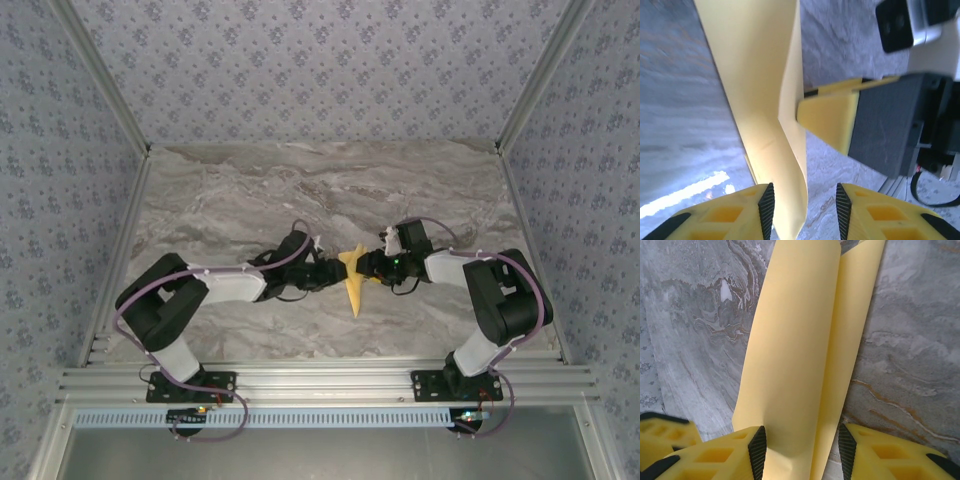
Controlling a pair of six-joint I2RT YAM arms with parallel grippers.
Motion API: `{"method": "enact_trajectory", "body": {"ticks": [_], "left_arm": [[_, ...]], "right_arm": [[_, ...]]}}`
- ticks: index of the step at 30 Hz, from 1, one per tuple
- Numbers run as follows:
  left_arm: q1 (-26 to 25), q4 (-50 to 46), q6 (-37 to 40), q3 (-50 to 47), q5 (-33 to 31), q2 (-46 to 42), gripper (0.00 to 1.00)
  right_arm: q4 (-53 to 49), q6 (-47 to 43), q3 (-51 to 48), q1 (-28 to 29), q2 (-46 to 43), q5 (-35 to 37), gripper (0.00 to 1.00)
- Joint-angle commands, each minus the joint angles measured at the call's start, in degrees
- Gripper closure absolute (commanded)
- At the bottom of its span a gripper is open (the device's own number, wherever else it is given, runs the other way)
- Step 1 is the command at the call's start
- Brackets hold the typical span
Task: Fold a paper plane with a square sheet of paper (fold left side to right side)
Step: Fold the wing for the fifth time at the center of the table.
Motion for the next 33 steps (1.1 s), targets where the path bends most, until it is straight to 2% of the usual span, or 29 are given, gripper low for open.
{"method": "enact_trajectory", "body": {"ticks": [1,13,19,27,33], "left_arm": [[1.6,0.5,1.2,0.7,2.6,-0.1,0.61],[2.1,1.8,0.9,7.6,6.6,9.0,0.65],[2.2,1.0,1.0,9.3,6.7,11.3,0.74],[2.9,0.2,3.0,10.1,6.2,12.2,1.0],[3.6,-1.0,5.1,10.3,6.5,11.8,1.0]], "right_arm": [[-3.1,-1.7,-0.9,0.9,3.2,4.0,0.53],[-3.8,-1.8,-0.9,0.9,2.8,3.9,0.53],[-3.8,-1.8,-0.7,0.9,2.5,3.7,0.53],[-3.8,-1.6,-0.6,0.5,0.7,2.5,0.52],[-4.0,-1.3,0.7,-2.8,-4.9,0.0,0.44]]}}
